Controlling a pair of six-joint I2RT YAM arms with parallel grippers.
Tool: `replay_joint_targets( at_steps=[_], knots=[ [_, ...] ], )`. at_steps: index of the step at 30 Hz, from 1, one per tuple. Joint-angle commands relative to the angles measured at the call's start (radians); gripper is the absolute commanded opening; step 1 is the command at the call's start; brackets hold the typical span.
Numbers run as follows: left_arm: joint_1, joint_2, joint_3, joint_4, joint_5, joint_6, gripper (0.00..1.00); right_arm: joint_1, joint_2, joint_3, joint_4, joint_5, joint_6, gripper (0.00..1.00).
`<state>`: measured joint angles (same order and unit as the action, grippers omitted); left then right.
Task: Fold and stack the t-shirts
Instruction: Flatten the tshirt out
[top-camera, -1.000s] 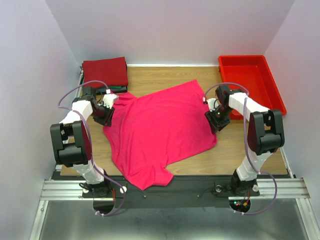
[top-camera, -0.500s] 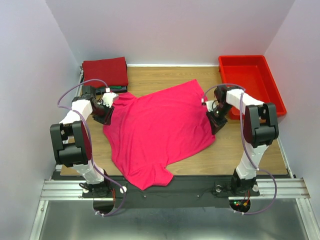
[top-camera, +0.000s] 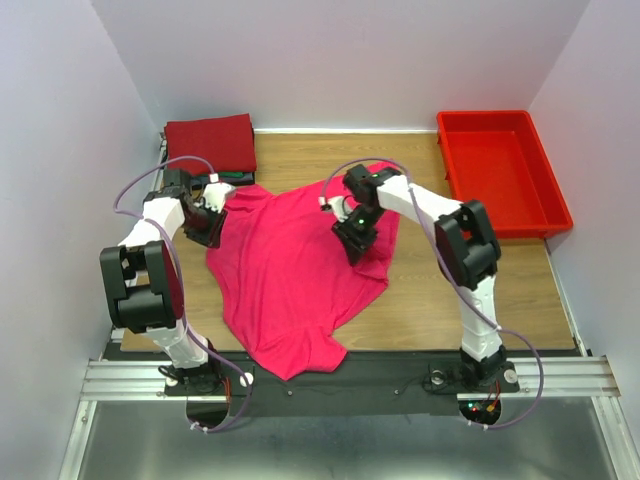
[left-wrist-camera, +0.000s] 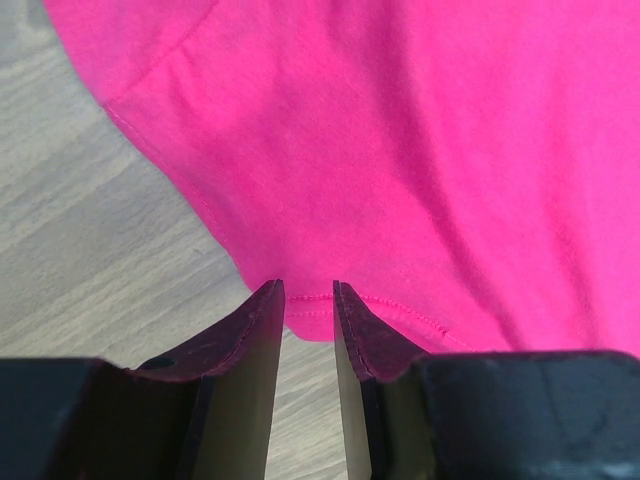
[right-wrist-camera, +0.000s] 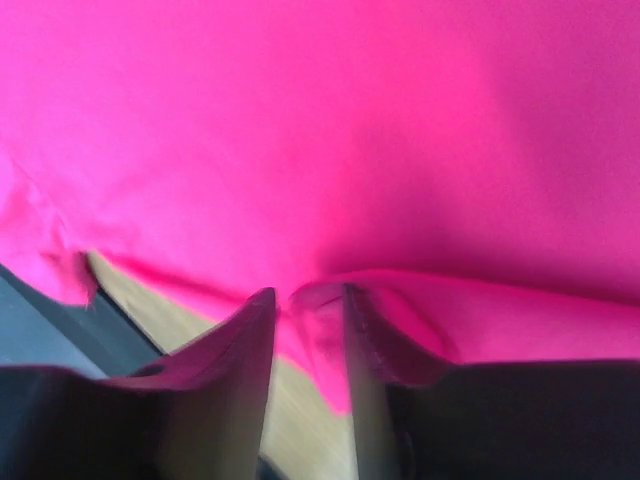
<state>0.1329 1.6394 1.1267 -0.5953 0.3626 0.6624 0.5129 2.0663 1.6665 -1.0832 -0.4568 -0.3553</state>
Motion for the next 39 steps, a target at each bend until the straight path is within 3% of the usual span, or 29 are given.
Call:
replay_joint_targets(
  at_steps=[1,4,9,17,29,37,39],
  knots=[
    [0.001,-0.004,0.059,-0.027,0.021,-0.027,0.38,0.026,0.045,0.114,0.02,-0.085,0.024,0.41],
    [0.001,-0.007,0.082,-0.046,0.045,-0.032,0.38,0.015,0.009,0.078,0.022,-0.074,0.0,0.47],
    [0.001,0.0,0.116,-0.058,0.075,-0.035,0.38,-0.063,-0.077,0.03,0.055,-0.126,0.053,0.44],
    [-0.001,0.042,0.159,-0.072,0.07,-0.023,0.38,-0.151,-0.163,-0.1,0.103,-0.057,0.078,0.4],
    [0.001,0.073,0.093,-0.049,0.015,-0.041,0.43,-0.09,-0.023,0.058,0.097,0.01,0.021,0.51],
    [-0.001,0.094,0.073,-0.031,-0.019,-0.057,0.44,-0.077,0.038,0.076,0.078,0.006,-0.001,0.5],
    [-0.001,0.103,0.07,-0.026,-0.028,-0.06,0.44,-0.07,0.035,0.07,0.063,-0.016,-0.001,0.44]
  ],
)
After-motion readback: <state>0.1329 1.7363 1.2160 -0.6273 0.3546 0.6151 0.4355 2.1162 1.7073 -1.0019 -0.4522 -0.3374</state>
